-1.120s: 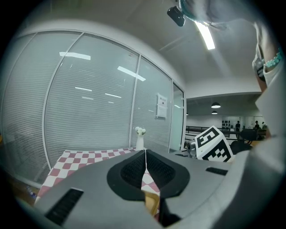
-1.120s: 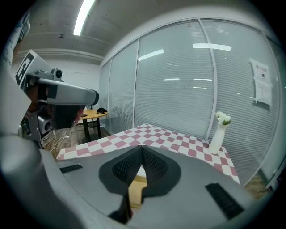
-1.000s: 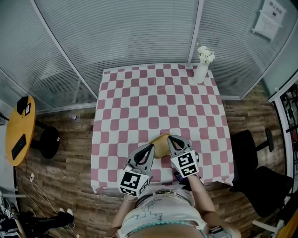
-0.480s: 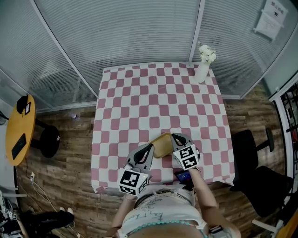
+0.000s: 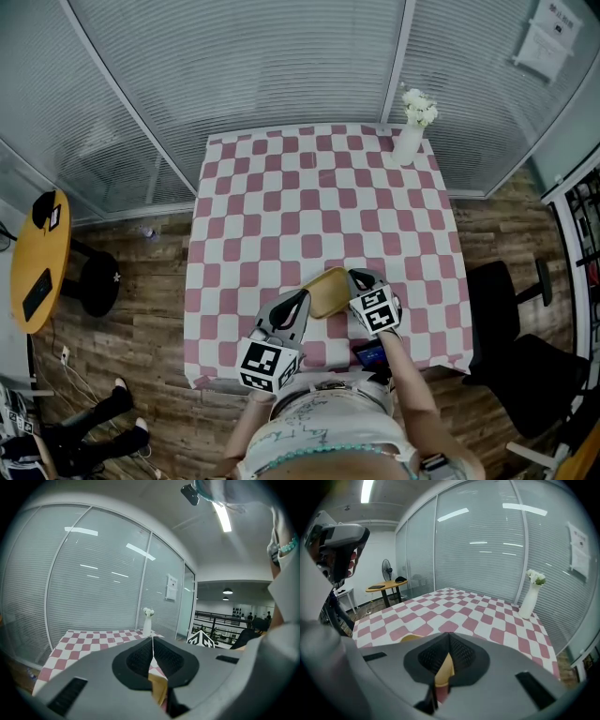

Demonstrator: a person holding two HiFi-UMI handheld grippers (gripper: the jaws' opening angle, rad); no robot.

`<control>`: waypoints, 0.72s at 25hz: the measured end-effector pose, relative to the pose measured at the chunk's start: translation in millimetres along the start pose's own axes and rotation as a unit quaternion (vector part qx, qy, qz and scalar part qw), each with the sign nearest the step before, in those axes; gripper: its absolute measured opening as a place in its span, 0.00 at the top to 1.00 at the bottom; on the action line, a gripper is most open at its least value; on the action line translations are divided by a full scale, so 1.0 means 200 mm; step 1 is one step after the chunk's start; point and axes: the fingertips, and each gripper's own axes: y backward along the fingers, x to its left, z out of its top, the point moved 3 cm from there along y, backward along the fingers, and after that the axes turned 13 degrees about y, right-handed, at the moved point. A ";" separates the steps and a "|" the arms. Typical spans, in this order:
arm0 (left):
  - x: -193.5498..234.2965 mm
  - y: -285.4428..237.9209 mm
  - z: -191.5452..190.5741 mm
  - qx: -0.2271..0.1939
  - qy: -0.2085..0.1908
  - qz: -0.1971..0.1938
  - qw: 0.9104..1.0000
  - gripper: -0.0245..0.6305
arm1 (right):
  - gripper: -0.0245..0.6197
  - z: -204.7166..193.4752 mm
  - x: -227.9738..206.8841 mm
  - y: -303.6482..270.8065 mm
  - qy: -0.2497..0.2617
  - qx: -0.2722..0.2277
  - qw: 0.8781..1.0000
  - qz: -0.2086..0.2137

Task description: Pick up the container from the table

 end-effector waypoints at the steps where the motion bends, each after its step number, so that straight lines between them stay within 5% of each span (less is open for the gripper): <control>1: 0.00 0.00 0.00 0.001 0.000 0.000 1.000 0.94 | 0.97 -0.01 0.00 -0.01 0.000 0.004 1.000 0.000; 18: 0.05 -0.02 -0.02 0.009 0.008 -0.001 1.000 0.94 | 0.97 -0.12 0.02 -0.13 0.002 0.049 0.999 0.023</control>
